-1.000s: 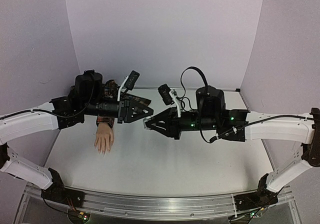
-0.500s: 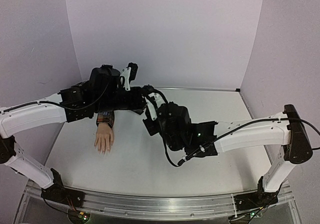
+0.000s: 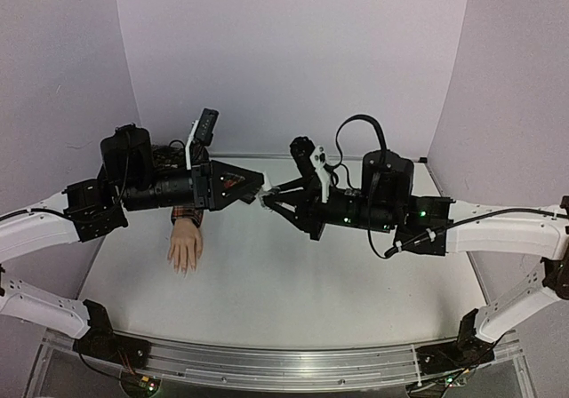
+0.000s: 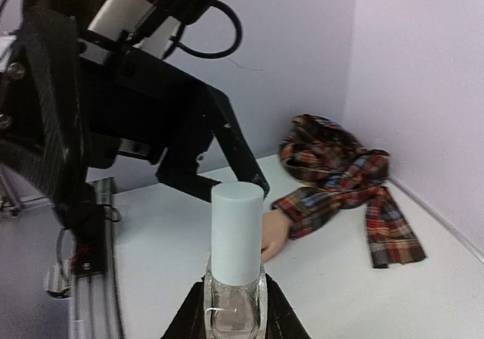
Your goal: Paint the nails
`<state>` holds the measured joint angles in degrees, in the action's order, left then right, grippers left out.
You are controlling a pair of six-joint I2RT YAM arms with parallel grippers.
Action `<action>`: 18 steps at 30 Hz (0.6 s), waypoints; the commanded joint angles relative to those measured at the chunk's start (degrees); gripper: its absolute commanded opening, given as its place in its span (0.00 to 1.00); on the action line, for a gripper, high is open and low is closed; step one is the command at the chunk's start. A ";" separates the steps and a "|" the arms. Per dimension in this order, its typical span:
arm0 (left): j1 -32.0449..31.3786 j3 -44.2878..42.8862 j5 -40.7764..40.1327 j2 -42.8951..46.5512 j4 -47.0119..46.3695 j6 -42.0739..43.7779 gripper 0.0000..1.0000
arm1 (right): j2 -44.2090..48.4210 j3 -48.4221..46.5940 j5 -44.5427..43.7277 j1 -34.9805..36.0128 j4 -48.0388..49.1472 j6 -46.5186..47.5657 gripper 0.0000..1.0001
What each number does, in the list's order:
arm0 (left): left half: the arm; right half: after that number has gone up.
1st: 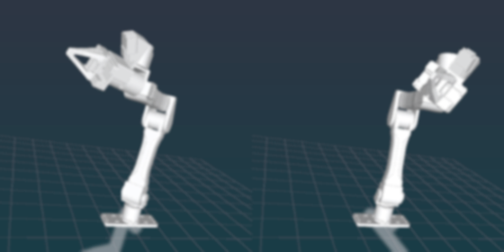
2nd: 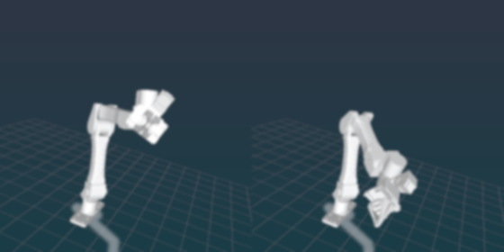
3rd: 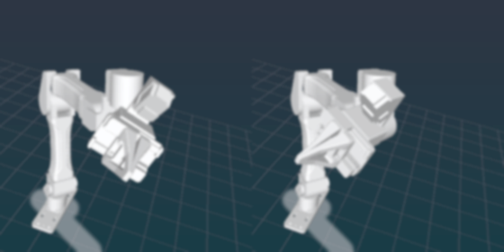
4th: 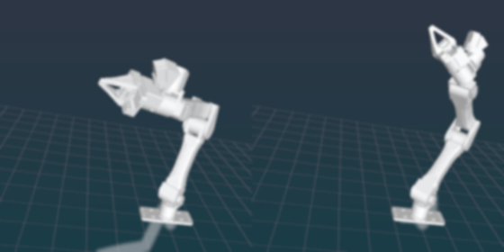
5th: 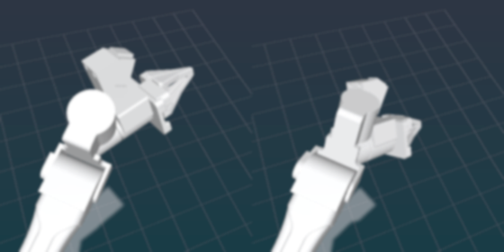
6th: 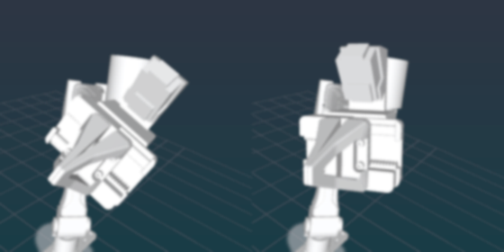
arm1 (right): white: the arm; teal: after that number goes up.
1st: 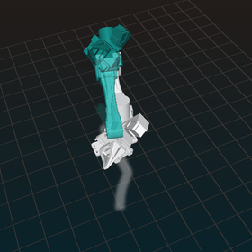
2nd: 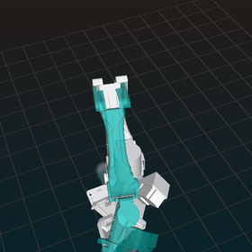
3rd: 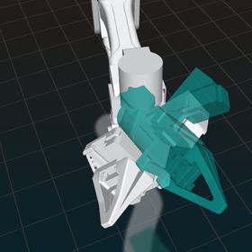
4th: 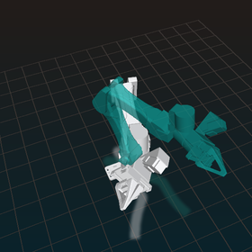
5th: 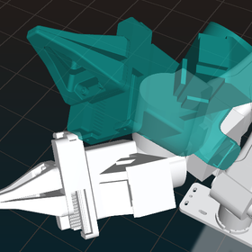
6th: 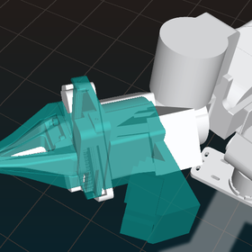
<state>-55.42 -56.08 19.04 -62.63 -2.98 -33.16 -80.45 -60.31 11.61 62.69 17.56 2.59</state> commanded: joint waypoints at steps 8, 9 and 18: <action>0.48 -2.58 15.12 -1.80 -4.70 3.97 0.38 | -1.08 -4.55 26.10 -3.69 0.23 -11.68 0.00; 0.49 -2.56 14.94 -1.63 -4.51 3.93 0.32 | -1.05 -4.50 25.16 -3.66 0.21 -11.69 0.00; 0.00 -8.53 -3.90 -4.77 7.02 4.60 0.00 | -3.74 -6.86 -18.63 2.44 -2.14 -7.91 0.00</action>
<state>-54.59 -57.71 26.48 -65.70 -2.67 -26.89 -81.76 -62.96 26.91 60.57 14.72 -10.39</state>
